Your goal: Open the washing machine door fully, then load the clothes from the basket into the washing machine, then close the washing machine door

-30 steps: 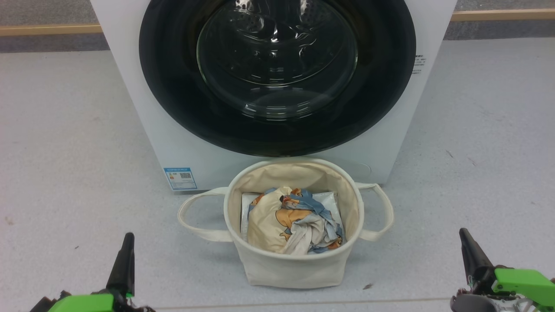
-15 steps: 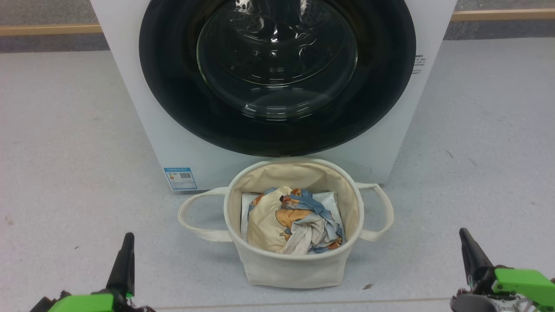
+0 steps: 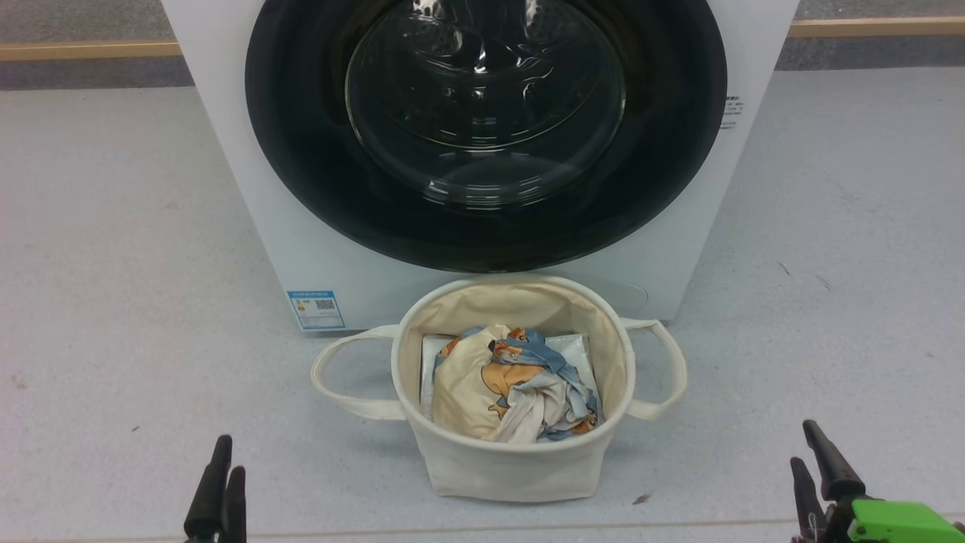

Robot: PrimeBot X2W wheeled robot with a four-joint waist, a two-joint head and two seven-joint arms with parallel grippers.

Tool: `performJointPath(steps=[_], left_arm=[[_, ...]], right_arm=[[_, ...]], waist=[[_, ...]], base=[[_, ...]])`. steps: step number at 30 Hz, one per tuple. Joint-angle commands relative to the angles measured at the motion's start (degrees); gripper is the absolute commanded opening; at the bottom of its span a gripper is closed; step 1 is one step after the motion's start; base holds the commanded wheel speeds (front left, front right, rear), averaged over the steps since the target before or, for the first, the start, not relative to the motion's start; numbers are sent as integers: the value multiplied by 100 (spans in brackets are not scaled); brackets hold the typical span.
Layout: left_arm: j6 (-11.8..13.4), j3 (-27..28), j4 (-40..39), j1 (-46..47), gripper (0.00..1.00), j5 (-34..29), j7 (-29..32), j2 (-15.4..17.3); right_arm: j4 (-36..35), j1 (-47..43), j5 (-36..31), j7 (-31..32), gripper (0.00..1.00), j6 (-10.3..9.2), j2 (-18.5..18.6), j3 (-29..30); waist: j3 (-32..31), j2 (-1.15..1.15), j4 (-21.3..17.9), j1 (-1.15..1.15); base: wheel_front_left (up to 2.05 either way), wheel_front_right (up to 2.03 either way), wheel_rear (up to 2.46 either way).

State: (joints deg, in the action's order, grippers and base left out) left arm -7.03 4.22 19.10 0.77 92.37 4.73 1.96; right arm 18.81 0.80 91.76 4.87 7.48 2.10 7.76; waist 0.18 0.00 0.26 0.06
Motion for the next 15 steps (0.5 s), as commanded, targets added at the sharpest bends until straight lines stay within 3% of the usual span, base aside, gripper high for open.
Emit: performJointPath(steps=[1, 15], left_arm=[[-6, 11, -222, 249, 100, -34, -53, 40], [-11, 178, -492, 360, 100, -499, -288, 46]], right_arm=[[-239, 215, -91, -64, 100, 1, 28, -2], [-481, 365, -667, -298, 100, 1, 34, 23]], waist=[[8, 0, 4, -4], [22, 0, 39, -6]], base=[[0, 0, 0], [0, 0, 0]])
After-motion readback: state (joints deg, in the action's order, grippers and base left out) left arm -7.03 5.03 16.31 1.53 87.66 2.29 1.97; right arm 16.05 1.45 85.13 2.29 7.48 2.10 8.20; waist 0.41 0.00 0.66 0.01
